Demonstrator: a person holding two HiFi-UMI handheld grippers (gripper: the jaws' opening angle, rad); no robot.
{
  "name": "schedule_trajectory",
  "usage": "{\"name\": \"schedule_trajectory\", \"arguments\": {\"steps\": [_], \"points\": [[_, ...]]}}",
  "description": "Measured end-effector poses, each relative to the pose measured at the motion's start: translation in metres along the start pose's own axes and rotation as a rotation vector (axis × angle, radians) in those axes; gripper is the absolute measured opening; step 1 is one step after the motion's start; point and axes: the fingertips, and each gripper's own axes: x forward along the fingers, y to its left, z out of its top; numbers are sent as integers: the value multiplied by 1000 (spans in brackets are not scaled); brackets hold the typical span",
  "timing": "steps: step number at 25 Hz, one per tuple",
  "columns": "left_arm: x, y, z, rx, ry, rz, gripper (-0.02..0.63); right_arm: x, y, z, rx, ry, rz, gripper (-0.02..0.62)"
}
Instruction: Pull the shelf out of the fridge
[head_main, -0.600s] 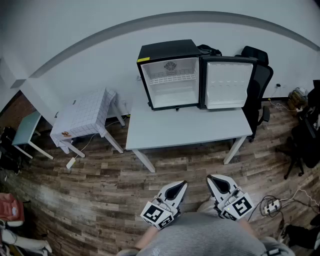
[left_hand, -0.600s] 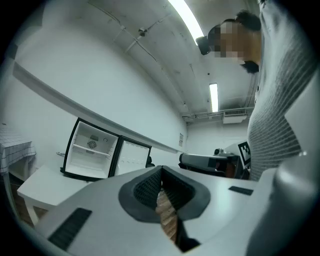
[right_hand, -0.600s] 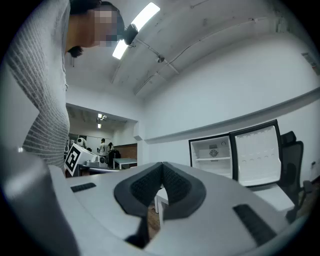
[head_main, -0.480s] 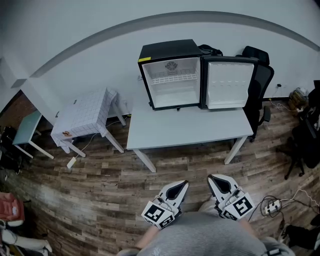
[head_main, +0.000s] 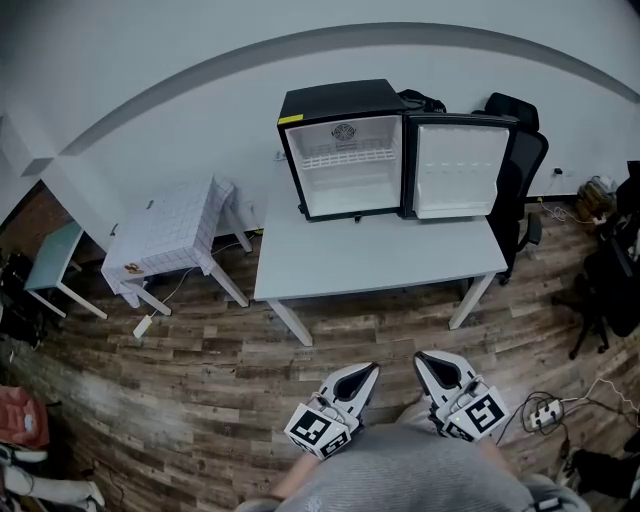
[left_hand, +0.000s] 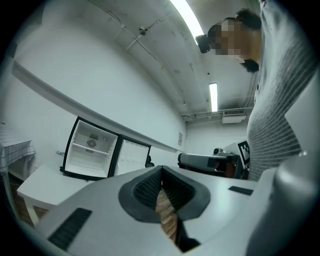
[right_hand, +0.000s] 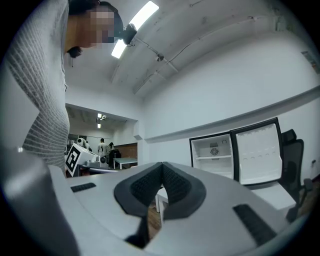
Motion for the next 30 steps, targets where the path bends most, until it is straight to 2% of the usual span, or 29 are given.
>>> {"name": "schedule_trajectory", "arguments": {"steps": [15,25,28,30], "points": [[-5,3,2,-2,-8,-5,11,8,4,-2,33,-9,18,14],[-8,7,0,11,-10,-4,11,20,13,-17,-78,81,34,21],[-9,11,0,6,-1,3,11,25,14,-18,-107,97,48,68],[-10,12,0,5,3,1,11,28,13,-17,-113,100,47,70]]}}
